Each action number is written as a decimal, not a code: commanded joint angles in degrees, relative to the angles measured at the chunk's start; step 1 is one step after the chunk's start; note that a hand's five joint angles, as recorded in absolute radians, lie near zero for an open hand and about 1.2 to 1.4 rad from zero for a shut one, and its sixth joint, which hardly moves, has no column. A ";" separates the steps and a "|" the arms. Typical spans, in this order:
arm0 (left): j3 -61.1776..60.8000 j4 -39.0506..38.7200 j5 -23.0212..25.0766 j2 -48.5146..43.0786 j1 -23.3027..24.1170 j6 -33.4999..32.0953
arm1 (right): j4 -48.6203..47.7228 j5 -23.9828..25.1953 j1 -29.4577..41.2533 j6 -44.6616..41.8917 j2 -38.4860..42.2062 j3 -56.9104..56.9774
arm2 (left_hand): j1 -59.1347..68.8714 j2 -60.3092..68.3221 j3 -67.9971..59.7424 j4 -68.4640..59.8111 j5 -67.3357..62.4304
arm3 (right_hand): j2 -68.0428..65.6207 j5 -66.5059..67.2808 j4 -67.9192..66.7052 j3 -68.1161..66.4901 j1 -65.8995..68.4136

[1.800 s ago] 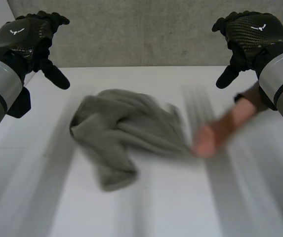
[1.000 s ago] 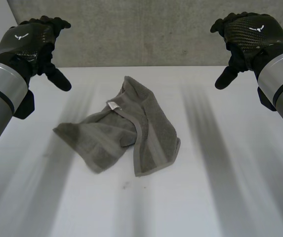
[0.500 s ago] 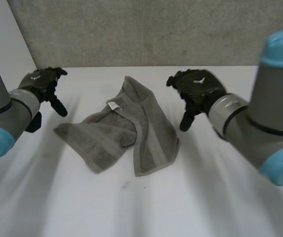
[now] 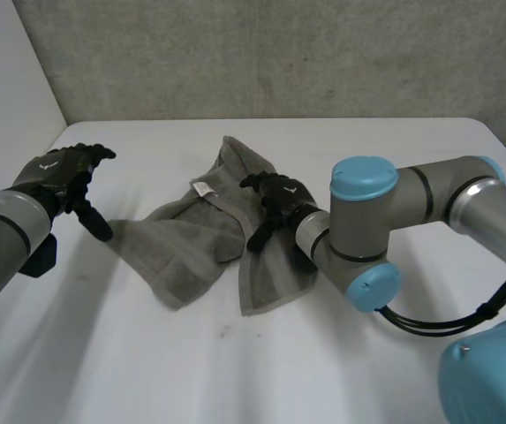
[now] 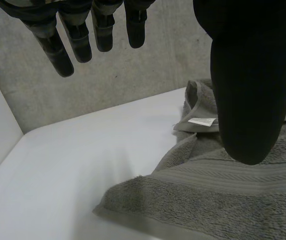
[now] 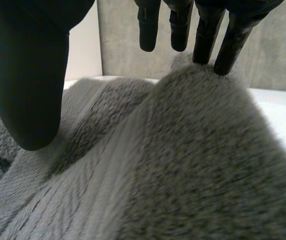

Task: Fold the towel.

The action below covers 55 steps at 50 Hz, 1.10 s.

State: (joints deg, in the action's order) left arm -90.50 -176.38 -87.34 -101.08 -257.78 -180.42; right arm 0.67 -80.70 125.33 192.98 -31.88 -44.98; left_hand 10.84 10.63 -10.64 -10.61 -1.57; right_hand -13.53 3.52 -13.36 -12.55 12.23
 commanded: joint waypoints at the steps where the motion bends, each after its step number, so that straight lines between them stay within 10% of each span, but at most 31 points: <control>1: -2.40 -0.54 -0.02 1.50 0.25 -0.02 | 3.81 0.20 1.14 0.47 4.37 7.01 | 0.55 0.77 -0.75 -0.79 0.18 | -32.72 32.72 -32.89 -33.69 34.02; 2: -2.49 -0.54 -0.02 1.50 0.34 -0.02 | 4.25 0.11 1.14 0.29 3.85 7.71 | 0.55 0.77 -0.75 -0.79 0.18 | -59.03 59.04 -59.20 -60.01 60.33; 4: -2.49 -0.54 -0.02 1.50 0.43 -0.02 | 4.34 0.11 1.06 0.12 1.93 7.81 | 0.55 0.77 -0.75 -0.79 0.18 | -66.40 66.40 -66.57 -67.38 67.70; 26: 8.14 -5.64 2.00 -11.23 2.45 -0.29 | 16.46 5.56 -0.53 -30.11 -39.99 -17.49 | 0.05 0.26 -0.25 -0.28 0.69 | -66.47 66.48 -66.64 -67.45 67.77; 55: 14.65 -18.21 9.74 -29.52 5.79 -0.73 | 12.60 14.43 -16.08 -19.31 -74.38 -31.31 | 1.56 1.77 -1.76 -1.79 -0.82 | -66.47 66.48 -66.64 -67.45 67.77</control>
State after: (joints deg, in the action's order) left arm -76.35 -193.67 -77.46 -130.09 -252.03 -181.15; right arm 15.78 -66.06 112.26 168.27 -102.63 -76.67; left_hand 10.37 10.19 -10.18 -10.19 -1.57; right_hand -67.12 55.89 -68.19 -67.53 55.21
